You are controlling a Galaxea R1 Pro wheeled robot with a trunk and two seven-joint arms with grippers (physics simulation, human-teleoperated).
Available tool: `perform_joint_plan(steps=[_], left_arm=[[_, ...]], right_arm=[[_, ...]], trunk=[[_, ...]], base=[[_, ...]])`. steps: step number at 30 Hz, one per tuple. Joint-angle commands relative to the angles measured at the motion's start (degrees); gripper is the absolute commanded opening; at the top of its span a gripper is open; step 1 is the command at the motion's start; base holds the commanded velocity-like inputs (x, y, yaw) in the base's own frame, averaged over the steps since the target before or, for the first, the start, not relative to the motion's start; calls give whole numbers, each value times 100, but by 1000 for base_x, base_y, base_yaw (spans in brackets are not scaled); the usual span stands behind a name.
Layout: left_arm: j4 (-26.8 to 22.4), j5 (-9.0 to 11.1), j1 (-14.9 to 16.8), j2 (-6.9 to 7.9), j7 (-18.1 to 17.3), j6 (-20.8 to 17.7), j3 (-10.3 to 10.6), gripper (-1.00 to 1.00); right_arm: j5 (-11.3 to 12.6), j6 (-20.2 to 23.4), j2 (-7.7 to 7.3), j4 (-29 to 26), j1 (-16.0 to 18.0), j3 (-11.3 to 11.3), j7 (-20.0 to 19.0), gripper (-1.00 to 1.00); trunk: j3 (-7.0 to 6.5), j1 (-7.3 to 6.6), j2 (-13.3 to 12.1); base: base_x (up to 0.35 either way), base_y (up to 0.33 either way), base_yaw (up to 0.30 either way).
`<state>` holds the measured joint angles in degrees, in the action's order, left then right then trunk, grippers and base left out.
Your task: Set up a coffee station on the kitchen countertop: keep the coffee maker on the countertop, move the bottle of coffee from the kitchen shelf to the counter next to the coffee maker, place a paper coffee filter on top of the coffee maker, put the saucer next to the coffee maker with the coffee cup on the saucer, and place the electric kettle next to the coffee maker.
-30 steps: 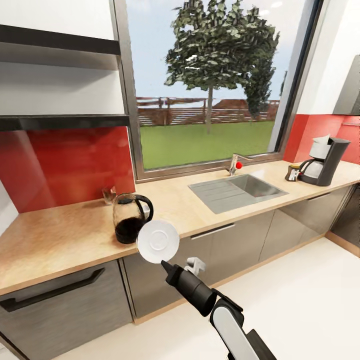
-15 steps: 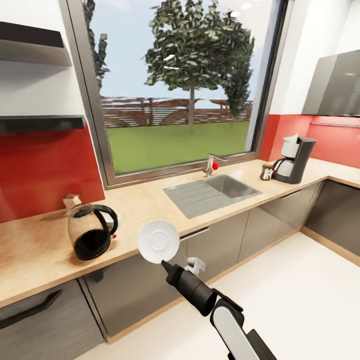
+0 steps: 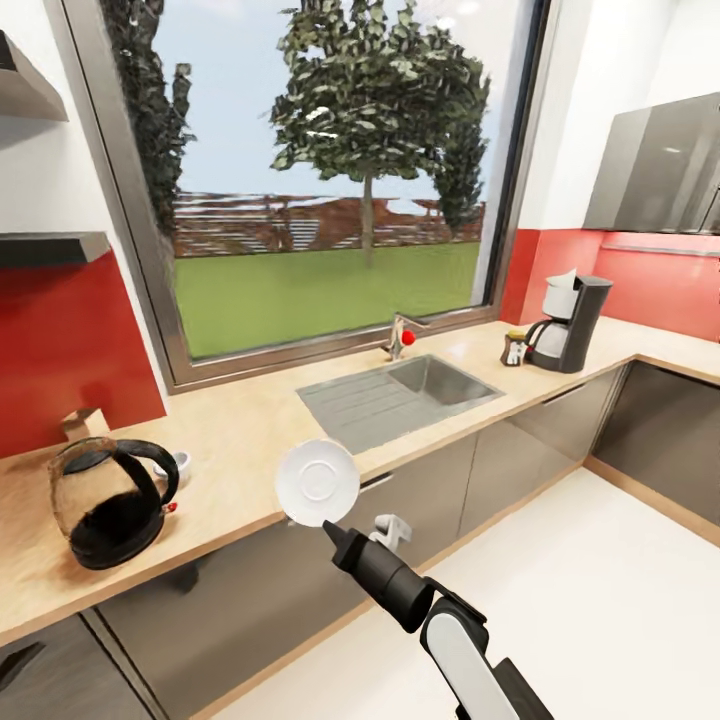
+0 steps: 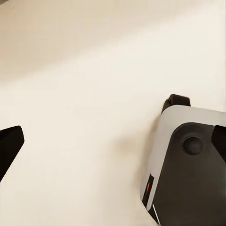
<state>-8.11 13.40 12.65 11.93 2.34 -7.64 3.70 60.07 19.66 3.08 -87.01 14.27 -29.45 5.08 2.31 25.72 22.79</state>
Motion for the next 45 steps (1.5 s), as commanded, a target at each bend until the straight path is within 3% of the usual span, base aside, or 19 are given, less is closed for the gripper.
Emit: perform_joint_plan(steps=[1, 12, 17, 22, 28, 45], left_arm=[[-9, 53, 1, 3, 26, -36, 38, 100], [11, 51, 1, -5, 29, -31, 36, 100], [15, 55, 1, -11, 29, -28, 34, 100], [20, 43, 1, -128, 29, -28, 41, 100], [20, 43, 1, -147, 36, -33, 39, 100], [107, 41, 1, -168, 38, -28, 43, 100]], right_arm=[[73, 11, 0, -9, 6, -1, 37, -100], [75, 3, -9, -2, 6, 10, 37, -100], [75, 9, -9, 0, 6, 120, 37, -100], [75, 13, -9, 0, 6, 162, 37, -100], [75, 20, -9, 0, 6, 176, 37, -100], [75, 24, -9, 0, 6, 167, 37, -100]], trunk=[[13, 6, 13], [13, 6, 13], [13, 6, 13], [13, 6, 13], [13, 6, 13], [13, 6, 13]], base=[[247, -174, -120], [245, -175, -268], [242, -184, -299], [236, -196, -300], [244, -190, -282], [280, -162, -19]])
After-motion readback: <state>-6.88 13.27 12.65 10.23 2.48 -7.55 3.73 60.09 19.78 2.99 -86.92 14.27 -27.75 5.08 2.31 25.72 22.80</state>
